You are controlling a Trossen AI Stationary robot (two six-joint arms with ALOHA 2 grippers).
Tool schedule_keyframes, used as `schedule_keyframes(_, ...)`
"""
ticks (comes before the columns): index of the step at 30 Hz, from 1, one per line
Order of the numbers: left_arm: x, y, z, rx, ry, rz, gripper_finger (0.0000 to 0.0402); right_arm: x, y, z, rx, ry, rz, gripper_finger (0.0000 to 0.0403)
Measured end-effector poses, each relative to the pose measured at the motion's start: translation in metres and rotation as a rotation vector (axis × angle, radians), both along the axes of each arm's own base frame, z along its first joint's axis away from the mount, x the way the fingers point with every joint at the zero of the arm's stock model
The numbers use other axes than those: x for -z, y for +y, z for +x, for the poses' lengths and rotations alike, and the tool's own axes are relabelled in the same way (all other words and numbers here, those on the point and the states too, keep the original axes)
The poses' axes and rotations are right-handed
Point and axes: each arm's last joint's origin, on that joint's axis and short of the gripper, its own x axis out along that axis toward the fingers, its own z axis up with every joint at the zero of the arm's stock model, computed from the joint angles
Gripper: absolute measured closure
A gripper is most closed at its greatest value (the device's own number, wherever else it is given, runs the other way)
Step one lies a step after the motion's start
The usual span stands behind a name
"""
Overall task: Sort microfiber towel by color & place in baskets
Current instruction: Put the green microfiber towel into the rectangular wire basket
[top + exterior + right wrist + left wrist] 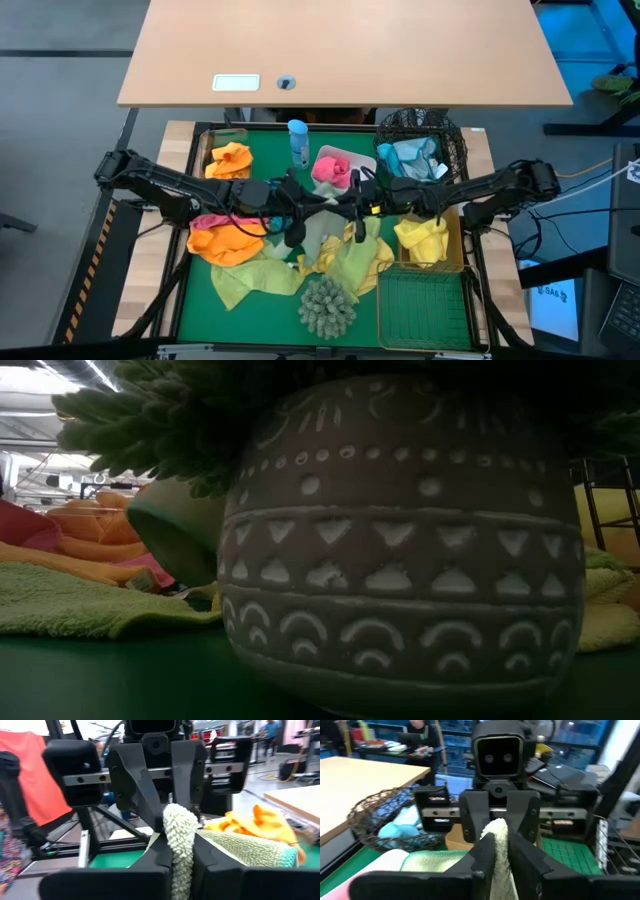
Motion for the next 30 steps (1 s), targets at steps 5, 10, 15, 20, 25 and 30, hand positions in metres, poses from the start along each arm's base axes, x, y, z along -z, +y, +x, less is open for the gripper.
schedule_keyframes(5, 0.001, -0.001, 0.0, 0.028, 0.01, 0.003, 0.0316, -0.01, 0.001, -0.012, -0.064, 0.041, 0.015, 0.039)
schedule_keyframes(10, 0.002, 0.0, 0.0, 0.025, 0.021, 0.019, 0.0291, -0.027, -0.001, -0.038, -0.078, 0.119, 0.081, 0.0387)
schedule_keyframes(15, 0.002, 0.0, 0.0, 0.025, 0.022, 0.019, 0.0283, -0.047, -0.002, -0.07, -0.158, 0.152, 0.221, 0.0395)
schedule_keyframes(20, 0.002, 0.0, 0.0, 0.024, 0.022, 0.019, 0.0282, -0.072, -0.001, -0.098, -0.341, 0.103, 0.409, 0.039)
schedule_keyframes(25, 0.002, 0.0, 0.0, 0.024, 0.022, 0.019, 0.0282, -0.091, -0.001, -0.124, -0.471, 0.073, 0.552, 0.0396)
schedule_keyframes(30, 0.002, 0.0, 0.0, 0.024, 0.021, 0.019, 0.0282, -0.102, 0.0, -0.144, -0.601, 0.102, 0.681, 0.039)
